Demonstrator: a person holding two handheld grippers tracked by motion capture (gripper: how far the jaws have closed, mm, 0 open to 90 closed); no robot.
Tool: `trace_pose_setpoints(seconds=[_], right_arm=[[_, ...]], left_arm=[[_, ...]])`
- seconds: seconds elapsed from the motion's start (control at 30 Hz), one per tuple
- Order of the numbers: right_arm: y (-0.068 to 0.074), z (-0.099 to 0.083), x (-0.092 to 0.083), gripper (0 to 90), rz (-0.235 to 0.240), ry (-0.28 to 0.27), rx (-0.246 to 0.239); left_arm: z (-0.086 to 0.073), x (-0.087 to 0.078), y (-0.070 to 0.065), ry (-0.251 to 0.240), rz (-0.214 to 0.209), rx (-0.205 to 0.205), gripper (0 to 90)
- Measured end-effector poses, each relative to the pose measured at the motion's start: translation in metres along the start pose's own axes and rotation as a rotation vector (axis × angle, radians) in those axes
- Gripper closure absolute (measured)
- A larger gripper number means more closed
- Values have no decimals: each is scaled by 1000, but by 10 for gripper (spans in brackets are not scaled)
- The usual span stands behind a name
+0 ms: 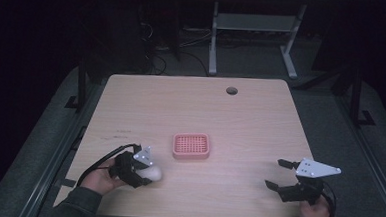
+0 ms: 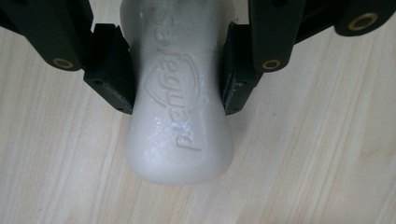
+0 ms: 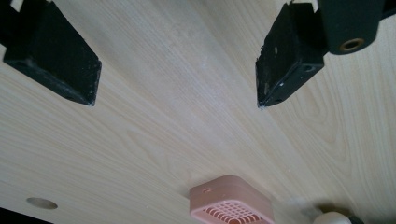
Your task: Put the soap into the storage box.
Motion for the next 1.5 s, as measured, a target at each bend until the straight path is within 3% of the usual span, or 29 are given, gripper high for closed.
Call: trace_pose_setpoints(seconds=[0.37,0.67,1.1,1.5], right_arm=[[0,-2,0,135,0,10,7],[-1,-3,1,135,0,12,8],[-2,-5,0,135,-1,14,14],[0,-4,1,135,9,15,11]], left_arm=[[12,-6,9,-9,-15,15,493],[20,-3,14,11,-32,26,493],[48,2,24,19,-40,70,493],[62,6,29,24,-45,87,493]])
Point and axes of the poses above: each handheld gripper's, and its own axes: x roughly forward along the jaws, z roughly out of its top, y roughly to its left, the point moved 9 cm from there along x, roughly forward along the jaws, and after that the axes turned 2 degrees about -y, right-handed, at the moved point
